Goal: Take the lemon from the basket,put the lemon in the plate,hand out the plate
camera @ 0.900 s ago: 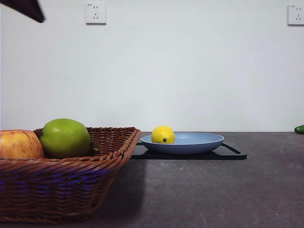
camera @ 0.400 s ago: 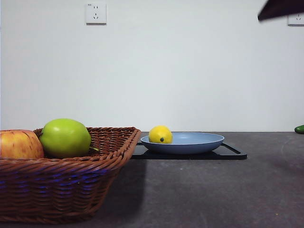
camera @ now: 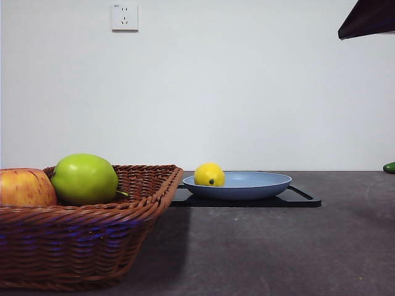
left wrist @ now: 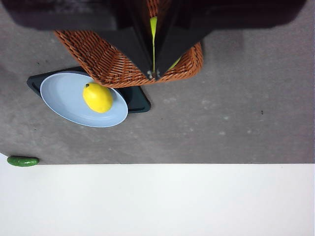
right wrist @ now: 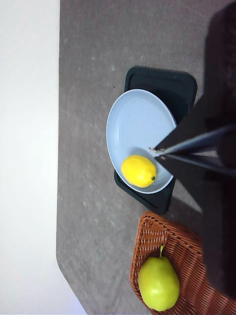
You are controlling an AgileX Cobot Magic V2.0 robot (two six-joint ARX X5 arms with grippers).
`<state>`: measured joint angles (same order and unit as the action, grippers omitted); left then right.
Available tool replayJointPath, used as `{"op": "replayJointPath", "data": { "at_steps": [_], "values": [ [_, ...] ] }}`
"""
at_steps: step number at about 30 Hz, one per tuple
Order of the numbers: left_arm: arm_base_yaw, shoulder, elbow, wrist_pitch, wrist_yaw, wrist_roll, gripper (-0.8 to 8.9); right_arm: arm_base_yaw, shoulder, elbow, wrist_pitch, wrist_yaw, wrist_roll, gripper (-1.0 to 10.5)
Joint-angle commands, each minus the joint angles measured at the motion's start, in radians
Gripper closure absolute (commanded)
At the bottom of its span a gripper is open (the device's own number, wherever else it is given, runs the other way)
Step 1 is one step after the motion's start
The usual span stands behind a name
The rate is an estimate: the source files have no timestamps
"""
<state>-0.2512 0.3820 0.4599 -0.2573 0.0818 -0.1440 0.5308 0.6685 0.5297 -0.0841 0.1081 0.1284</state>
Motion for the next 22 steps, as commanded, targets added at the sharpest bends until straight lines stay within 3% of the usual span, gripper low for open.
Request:
{"op": "replayJointPath", "data": {
  "at_steps": [1,9,12,15,18,22],
  "values": [
    [0.000,0.002,0.006,0.008,0.000,-0.010,8.05,0.006,0.003,0.010,0.009,0.004,0.013,9.4],
    [0.009,-0.042,0.006,-0.057,-0.001,-0.008,8.05,0.006,0.003,0.010,0.009,0.004,0.013,9.4],
    [0.058,-0.130,0.005,-0.171,-0.003,0.048,8.05,0.006,0.000,0.010,0.008,0.004,0.013,9.4],
    [0.134,-0.216,-0.006,-0.239,-0.044,0.048,8.05,0.006,0.000,0.010,0.008,0.004,0.013,9.4],
    [0.195,-0.277,-0.051,-0.212,-0.115,0.051,8.05,0.006,0.000,0.010,0.008,0.004,0.013,9.4],
    [0.248,-0.335,-0.160,-0.109,-0.126,0.074,8.05,0.006,0.000,0.010,0.008,0.004,0.012,9.4]
  ]
}}
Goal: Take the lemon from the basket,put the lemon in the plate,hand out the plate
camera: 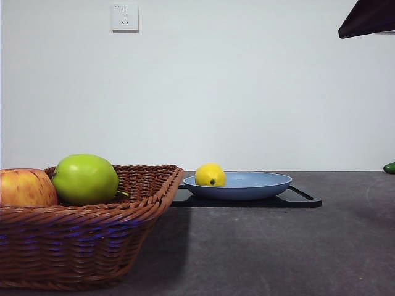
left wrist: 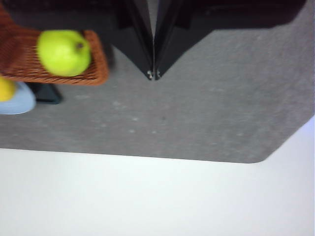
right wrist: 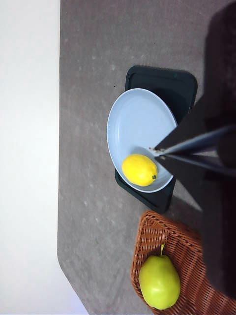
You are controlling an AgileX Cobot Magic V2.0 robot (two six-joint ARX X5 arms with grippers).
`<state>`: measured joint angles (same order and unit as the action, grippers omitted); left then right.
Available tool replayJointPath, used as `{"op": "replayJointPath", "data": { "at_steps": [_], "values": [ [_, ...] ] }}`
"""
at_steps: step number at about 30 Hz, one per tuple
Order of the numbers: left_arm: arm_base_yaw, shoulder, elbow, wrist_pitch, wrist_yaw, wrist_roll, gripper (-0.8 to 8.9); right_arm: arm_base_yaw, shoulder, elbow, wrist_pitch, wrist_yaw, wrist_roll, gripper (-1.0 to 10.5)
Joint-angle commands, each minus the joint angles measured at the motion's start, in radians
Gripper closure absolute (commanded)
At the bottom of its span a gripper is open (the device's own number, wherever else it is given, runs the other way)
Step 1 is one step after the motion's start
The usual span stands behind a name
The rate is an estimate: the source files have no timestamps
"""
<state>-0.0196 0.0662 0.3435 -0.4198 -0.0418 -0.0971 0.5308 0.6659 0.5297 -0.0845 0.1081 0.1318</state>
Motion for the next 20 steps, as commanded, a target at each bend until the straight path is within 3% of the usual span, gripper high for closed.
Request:
{"op": "replayJointPath", "data": {
  "at_steps": [1,8,20],
  "values": [
    [0.026,-0.032,-0.080,0.089,-0.003,0.032,8.05,0.006,0.002,0.010,0.008,0.004,0.009,9.4],
    [0.053,-0.064,-0.271,0.253,-0.002,0.041,8.05,0.006,0.001,0.010,0.009,0.004,0.009,9.4],
    [0.053,-0.064,-0.325,0.237,-0.003,0.041,8.05,0.006,0.000,0.010,0.009,0.004,0.009,9.4]
  ]
}}
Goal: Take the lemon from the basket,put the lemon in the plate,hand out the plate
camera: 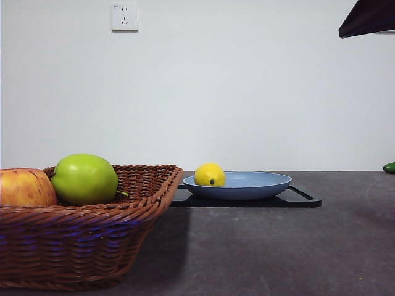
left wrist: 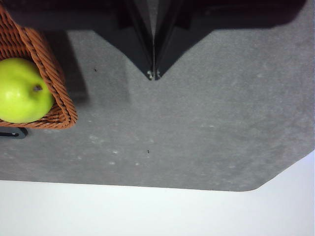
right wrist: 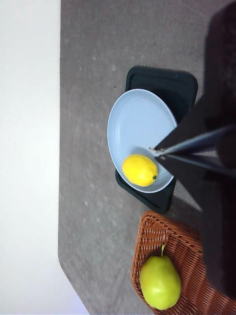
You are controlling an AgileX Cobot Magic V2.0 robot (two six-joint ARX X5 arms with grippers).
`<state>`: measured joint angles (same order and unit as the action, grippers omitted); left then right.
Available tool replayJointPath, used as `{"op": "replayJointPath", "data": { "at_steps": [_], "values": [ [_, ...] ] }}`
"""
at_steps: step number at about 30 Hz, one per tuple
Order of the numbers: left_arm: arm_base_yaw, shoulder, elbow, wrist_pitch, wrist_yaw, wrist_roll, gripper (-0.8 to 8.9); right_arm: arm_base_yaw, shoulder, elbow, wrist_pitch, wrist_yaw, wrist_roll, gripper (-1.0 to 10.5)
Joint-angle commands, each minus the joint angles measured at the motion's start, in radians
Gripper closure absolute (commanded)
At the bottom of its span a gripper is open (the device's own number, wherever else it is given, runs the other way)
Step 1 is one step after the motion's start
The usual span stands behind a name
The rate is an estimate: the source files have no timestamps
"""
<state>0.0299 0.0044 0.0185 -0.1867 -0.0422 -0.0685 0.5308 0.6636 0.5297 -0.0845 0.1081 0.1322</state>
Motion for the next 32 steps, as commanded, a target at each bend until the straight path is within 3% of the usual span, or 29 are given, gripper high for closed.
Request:
{"op": "replayJointPath", "data": {
  "at_steps": [1,19,20,23,27,32],
  "values": [
    [0.003,-0.003,0.000,0.004,-0.003,0.013,8.05,0.006,0.003,0.010,0.009,0.004,0.009,9.4],
    [0.003,-0.003,0.000,0.004,-0.003,0.013,8.05,0.006,0.003,0.010,0.008,0.004,0.008,9.4],
    [0.003,-0.003,0.000,0.004,-0.003,0.013,8.05,0.006,0.003,0.010,0.007,0.004,-0.003,9.4],
    [0.003,-0.003,0.000,0.004,-0.003,0.013,8.05,-0.004,-0.048,0.009,-0.024,0.045,-0.137,9.4],
    [0.003,-0.003,0.000,0.004,-0.003,0.013,8.05,-0.074,-0.171,-0.036,-0.068,0.072,-0.205,9.4],
    [0.003,-0.003,0.000,0.004,-0.003,0.013,8.05,-0.263,-0.360,-0.178,-0.062,-0.112,-0.196,9.4]
  ]
}}
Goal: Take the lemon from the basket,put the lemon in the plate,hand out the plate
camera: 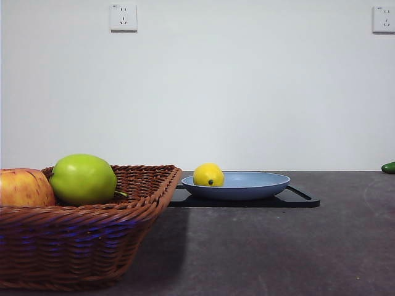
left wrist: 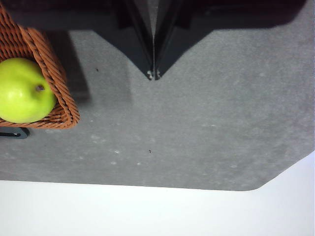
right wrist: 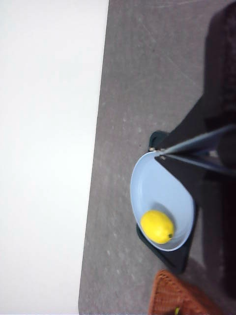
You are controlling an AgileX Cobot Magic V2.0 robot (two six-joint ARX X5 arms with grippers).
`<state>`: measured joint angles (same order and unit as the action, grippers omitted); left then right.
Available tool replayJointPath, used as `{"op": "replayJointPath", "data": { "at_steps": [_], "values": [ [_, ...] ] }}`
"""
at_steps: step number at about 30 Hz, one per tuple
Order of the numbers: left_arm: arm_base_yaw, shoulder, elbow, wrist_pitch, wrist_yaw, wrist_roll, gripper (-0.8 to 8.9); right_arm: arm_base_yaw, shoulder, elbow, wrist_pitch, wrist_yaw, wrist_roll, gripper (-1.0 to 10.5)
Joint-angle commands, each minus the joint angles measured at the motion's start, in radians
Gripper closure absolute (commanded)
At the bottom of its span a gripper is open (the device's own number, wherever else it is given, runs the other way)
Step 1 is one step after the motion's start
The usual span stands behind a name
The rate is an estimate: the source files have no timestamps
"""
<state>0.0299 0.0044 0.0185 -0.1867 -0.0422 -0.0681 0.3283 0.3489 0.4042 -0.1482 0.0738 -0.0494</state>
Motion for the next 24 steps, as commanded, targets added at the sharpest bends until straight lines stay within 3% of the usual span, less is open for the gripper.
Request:
{"op": "replayJointPath", "data": {
  "at_steps": [1,5,9,24],
  "values": [
    [0.003,-0.003,0.000,0.005,-0.003,0.012,8.05,-0.093,-0.076,-0.080,0.005,-0.108,-0.012,9.4],
    [0.003,-0.003,0.000,0.005,-0.003,0.012,8.05,-0.200,-0.182,-0.197,0.013,-0.182,-0.011,9.4],
    [0.003,-0.003,0.000,0.005,-0.003,0.012,8.05,-0.245,-0.244,-0.283,0.013,-0.180,-0.009,9.4],
    [0.003,-0.003,0.000,0.006,-0.003,0.012,8.05,-0.256,-0.350,-0.396,-0.018,-0.176,0.018,9.4]
  ]
}}
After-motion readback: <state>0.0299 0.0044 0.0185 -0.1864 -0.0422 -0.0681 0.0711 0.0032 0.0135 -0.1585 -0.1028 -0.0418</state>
